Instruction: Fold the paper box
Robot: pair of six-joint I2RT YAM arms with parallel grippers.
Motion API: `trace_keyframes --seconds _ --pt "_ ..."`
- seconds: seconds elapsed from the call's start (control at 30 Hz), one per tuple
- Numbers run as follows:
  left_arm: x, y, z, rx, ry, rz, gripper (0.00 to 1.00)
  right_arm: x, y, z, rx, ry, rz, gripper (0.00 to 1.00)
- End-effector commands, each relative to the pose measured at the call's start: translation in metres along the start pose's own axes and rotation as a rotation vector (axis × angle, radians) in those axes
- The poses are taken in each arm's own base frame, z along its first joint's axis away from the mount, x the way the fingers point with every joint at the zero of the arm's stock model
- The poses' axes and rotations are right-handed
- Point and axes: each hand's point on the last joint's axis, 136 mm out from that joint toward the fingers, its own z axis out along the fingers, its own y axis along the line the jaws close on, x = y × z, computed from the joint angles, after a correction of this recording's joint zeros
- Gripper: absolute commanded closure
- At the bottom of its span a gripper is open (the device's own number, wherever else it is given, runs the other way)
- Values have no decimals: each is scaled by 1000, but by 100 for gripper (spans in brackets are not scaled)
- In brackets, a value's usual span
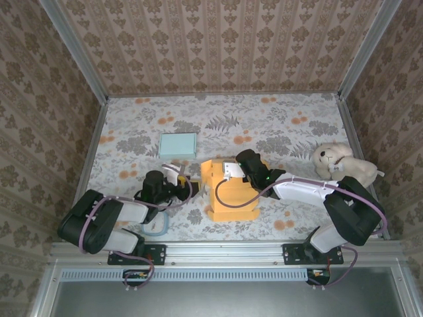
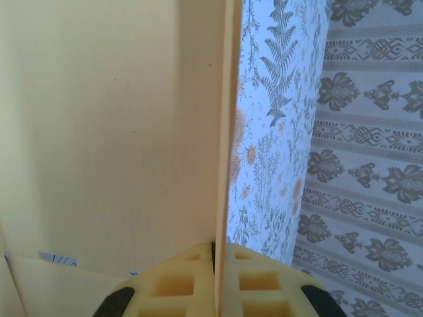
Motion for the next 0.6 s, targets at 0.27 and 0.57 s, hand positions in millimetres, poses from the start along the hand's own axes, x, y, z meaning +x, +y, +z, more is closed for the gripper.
trace_keyframes --seconds 0.27,0.57 --pt "-15 -7 -2 29 -47 7 35 3 19 3 -74 21 -29 100" --pt "-17 -10 4 64 -42 -3 35 3 21 3 -79 24 -31 100"
